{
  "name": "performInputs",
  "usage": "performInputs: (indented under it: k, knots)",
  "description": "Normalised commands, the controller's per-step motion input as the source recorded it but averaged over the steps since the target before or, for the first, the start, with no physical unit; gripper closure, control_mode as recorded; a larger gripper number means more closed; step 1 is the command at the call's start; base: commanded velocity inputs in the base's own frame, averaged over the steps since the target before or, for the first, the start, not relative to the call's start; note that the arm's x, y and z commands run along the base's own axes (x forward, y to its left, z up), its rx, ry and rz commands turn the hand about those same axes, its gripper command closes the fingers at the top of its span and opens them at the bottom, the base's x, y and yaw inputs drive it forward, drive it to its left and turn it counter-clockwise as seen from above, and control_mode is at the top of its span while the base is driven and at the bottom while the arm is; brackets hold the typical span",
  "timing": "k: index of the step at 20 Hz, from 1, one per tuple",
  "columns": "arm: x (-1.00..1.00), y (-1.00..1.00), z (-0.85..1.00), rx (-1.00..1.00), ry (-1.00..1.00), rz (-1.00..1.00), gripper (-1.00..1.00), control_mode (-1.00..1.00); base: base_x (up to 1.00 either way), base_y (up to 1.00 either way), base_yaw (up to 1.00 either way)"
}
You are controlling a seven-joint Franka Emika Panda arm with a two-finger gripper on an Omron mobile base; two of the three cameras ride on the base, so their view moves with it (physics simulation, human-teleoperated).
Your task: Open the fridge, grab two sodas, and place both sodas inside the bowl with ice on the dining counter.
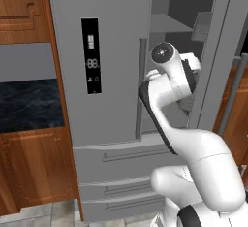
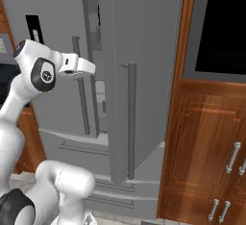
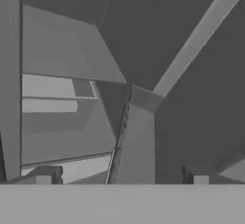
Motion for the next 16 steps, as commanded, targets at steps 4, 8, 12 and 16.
performInputs:
  k: [4,8,12,16]
  knots:
    - [0.77,-0.36,-0.14,-0.07,0.13,0.0,-1.0,-1.0,0.0,0.0,0.0]
    - [0.55,-0.68,-0.17,-0.01,0.11,0.0,-1.0,-1.0,0.0,0.0,0.0]
    - [0.08,-0.73,-0.05,0.0,0.02,0.0,-1.0,-1.0,0.0,0.0,0.0]
    - [-0.21,-0.77,0.0,0.0,0.0,-0.03,-1.0,-1.0,0.0,0.0,0.0]
